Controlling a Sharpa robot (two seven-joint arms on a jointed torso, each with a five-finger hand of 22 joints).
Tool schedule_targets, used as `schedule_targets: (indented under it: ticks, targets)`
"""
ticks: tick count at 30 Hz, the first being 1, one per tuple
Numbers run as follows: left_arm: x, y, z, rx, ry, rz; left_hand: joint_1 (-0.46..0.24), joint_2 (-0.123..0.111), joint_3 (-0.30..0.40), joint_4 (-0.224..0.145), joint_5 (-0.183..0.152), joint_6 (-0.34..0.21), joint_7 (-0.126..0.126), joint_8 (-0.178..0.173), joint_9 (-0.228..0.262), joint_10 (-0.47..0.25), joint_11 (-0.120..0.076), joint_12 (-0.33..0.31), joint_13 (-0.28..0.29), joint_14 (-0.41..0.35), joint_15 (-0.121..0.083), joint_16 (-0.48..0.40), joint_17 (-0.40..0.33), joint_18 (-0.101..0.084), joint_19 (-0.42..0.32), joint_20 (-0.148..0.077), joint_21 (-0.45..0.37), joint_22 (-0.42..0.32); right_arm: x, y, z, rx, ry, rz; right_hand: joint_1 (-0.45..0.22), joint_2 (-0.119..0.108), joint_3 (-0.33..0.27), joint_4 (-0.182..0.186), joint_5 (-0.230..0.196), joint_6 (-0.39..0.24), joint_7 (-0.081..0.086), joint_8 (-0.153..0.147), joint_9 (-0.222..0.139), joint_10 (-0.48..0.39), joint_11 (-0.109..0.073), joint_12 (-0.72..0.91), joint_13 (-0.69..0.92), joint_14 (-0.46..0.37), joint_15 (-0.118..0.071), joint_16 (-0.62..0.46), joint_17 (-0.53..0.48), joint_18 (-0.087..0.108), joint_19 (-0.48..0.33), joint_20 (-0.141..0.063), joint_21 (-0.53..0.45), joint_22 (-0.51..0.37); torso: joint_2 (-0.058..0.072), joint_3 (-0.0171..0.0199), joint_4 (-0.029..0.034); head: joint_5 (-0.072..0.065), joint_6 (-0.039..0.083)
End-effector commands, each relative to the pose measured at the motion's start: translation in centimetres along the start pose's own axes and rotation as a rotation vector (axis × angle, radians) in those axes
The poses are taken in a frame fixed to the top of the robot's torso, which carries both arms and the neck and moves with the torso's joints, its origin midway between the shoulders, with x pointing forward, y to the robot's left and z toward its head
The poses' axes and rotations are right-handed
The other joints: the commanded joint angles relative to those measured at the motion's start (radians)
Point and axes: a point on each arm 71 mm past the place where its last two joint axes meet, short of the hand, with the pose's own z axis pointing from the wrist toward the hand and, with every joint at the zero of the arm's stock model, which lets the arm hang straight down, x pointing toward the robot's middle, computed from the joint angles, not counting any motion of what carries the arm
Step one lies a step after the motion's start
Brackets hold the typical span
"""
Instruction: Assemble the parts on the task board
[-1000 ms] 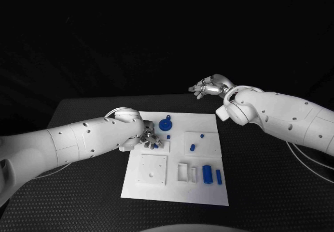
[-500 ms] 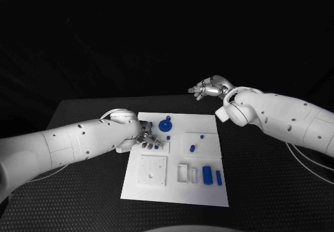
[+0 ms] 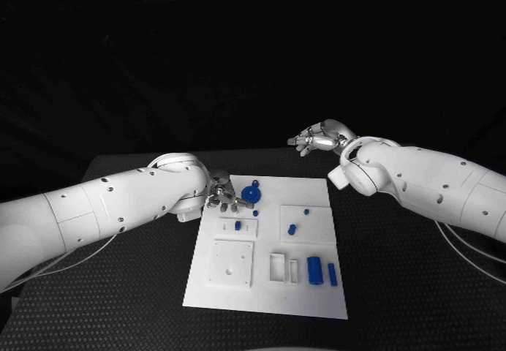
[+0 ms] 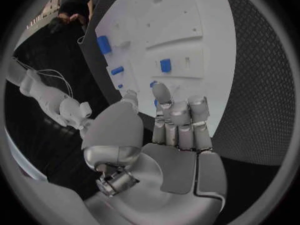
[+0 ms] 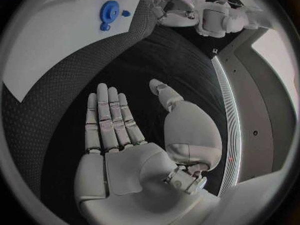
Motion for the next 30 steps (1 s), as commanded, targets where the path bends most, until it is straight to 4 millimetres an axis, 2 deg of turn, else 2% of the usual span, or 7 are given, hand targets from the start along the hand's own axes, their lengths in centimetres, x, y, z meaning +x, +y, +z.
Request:
schedule_targets:
  ticks: [1,5,10,15,18,21,30]
  targets:
    - [-1.6,0.4,-0.3,0.032,-0.036,-0.112,0.076,0.02,-0.009,-0.001,0.018,-0.043,0.026,-0.022,-0.034,-0.037,0.02,-0.04,-0.026,-0.027,0.025,-0.048,-0.022,-0.02,-0.03,-0.108,-0.033,-0.013,-0.2,-0.1,0.0,-0.003,0.001,-0.003,0.005,0.001,0.0,-0.005,0.002,-0.007,0.016,0.004,-0.001,-0.005,0.001,0.004,-0.002,-0.007,0.002,-0.006,0.002,-0.004,-0.004,0.001,-0.004,0.001,0.001,-0.0011,-0.0001,0.0,0.01]
    - [-3.3,1.5,0.0,0.014,-0.066,-0.136,0.122,0.035,-0.027,-0.001,0.034,-0.061,0.039,-0.018,-0.07,-0.064,0.033,-0.084,-0.058,-0.048,0.038,-0.1,-0.045,-0.044,-0.051,-0.092,-0.077,-0.034,-0.5,-0.4,0.0,0.002,-0.005,-0.004,0.005,0.001,0.0,-0.005,0.002,-0.007,0.016,0.004,-0.001,-0.005,0.001,0.004,-0.002,-0.007,0.002,-0.006,0.002,-0.003,-0.004,0.001,-0.004,0.001,0.001,0.001,-0.0007,0.002,0.016]
    - [-5.2,2.9,0.6,-0.024,-0.127,-0.151,0.202,0.062,-0.048,-0.001,0.052,-0.121,0.073,-0.035,-0.151,-0.107,0.068,-0.176,-0.113,-0.081,0.072,-0.206,-0.089,-0.078,-0.084,-0.071,-0.157,-0.071,-0.6,-0.5,0.1,0.006,-0.009,-0.005,0.005,0.002,0.0,-0.005,0.003,-0.007,0.016,0.004,-0.001,-0.005,0.001,0.005,-0.002,-0.006,0.002,-0.006,0.002,-0.003,-0.004,0.001,-0.004,0.002,0.003,-0.001,-0.0037,0.001,0.027]
    - [-6.4,3.1,1.3,-0.05,-0.139,-0.133,0.196,0.057,-0.062,0.0,0.057,-0.132,0.078,-0.03,-0.187,-0.101,0.073,-0.196,-0.125,-0.076,0.077,-0.225,-0.091,-0.085,-0.079,-0.071,-0.172,-0.077,-0.8,-0.6,0.0,0.009,-0.014,-0.006,0.005,0.003,0.0,-0.005,0.003,-0.007,0.016,0.004,-0.001,-0.004,0.001,0.005,-0.002,-0.006,0.002,-0.006,0.002,-0.003,-0.004,0.001,-0.004,0.002,0.004,0.0002,-0.0032,-0.007,0.028]
    - [-6.8,3.1,1.8,-0.065,-0.137,-0.131,0.185,0.086,-0.056,0.0,0.071,-0.135,0.08,-0.025,-0.203,-0.103,0.074,-0.206,-0.13,-0.079,0.079,-0.235,-0.091,-0.089,-0.082,-0.071,-0.182,-0.079,-0.6,-0.5,0.1,0.007,-0.011,-0.006,0.005,0.004,0.001,-0.005,0.003,-0.006,0.016,0.004,-0.001,-0.004,0.001,0.005,-0.002,-0.006,0.002,-0.006,0.002,-0.003,-0.004,0.001,-0.005,0.002,0.004,0.0005,-0.0045,-0.005,0.028]
    - [-6.8,2.9,2.3,-0.084,-0.097,-0.11,0.19,0.086,-0.057,-0.001,0.08,-0.14,0.082,-0.022,-0.213,-0.105,0.076,-0.212,-0.132,-0.083,0.082,-0.24,-0.09,-0.091,-0.086,-0.071,-0.186,-0.078,-0.4,-0.4,0.1,0.005,-0.006,-0.005,0.005,0.004,0.001,-0.005,0.003,-0.006,0.016,0.005,-0.001,-0.004,0.001,0.005,-0.002,-0.006,0.002,-0.006,0.002,-0.003,-0.004,0.001,-0.005,0.002,0.005,0.0002,-0.0076,-0.004,0.029]
    - [-6.4,3.0,3.7,-0.12,-0.027,-0.087,0.232,0.043,-0.074,-0.003,0.341,-0.217,0.116,-0.021,-0.282,-0.172,0.111,-0.248,-0.141,-0.155,0.117,-0.276,-0.085,-0.112,-0.146,-0.044,-0.226,-0.07,-0.2,-0.2,0.1,0.001,0.001,-0.003,0.008,0.006,0.006,-0.008,0.063,-0.007,0.016,0.006,-0.003,-0.005,0.001,0.009,-0.007,-0.006,0.002,-0.006,0.003,-0.002,-0.002,0.003,-0.009,0.008,0.012,0.0011,-0.0156,0.005,0.035]
